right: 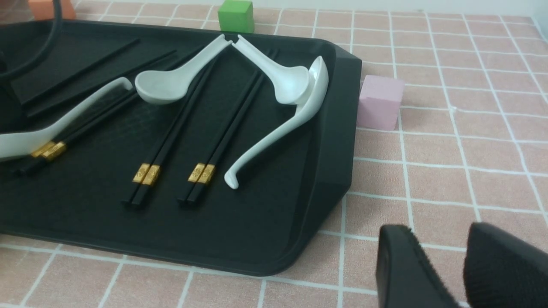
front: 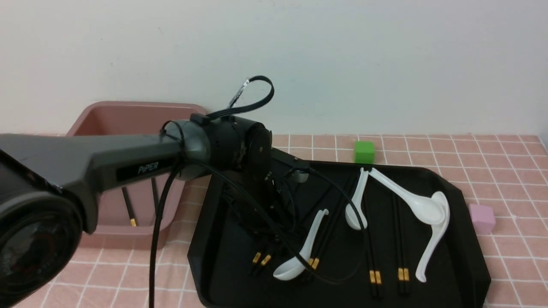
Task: On pink tablecloth take chopsticks from black tray and put them in box.
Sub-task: 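Reach over to the black tray and grasp a pair of chopsticks with the left gripper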
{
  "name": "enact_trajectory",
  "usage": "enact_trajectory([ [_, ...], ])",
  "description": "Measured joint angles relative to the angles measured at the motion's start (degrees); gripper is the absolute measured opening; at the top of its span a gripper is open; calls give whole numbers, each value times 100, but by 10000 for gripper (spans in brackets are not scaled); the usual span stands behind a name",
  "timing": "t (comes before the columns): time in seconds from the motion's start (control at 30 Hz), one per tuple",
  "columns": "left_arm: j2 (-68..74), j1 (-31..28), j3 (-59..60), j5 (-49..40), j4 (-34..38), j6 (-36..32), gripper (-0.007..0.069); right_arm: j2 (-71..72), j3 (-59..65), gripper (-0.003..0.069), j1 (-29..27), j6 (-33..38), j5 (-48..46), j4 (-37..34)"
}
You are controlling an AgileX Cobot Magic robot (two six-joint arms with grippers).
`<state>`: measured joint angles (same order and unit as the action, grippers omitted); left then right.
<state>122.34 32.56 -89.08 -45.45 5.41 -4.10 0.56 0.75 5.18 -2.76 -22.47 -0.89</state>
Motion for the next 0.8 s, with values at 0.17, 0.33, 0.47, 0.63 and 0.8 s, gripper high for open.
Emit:
enact_trajectory([
  [0.17,6,0,0,6,-196,0,262,0,0,240,0,0,0,0],
  [0.33,11,-11,-5,17,-260,0,111,0,0,240,0,0,0,0],
  [0.47,4,-11,-5,24,-267,138,113,0,0,240,0,0,0,0],
  [0.63,-80,-5,9,-36,-272,488,113,0,0,240,0,0,0,0],
  [0.8,-760,65,77,-473,-272,654,113,0,0,240,0,0,0,0],
])
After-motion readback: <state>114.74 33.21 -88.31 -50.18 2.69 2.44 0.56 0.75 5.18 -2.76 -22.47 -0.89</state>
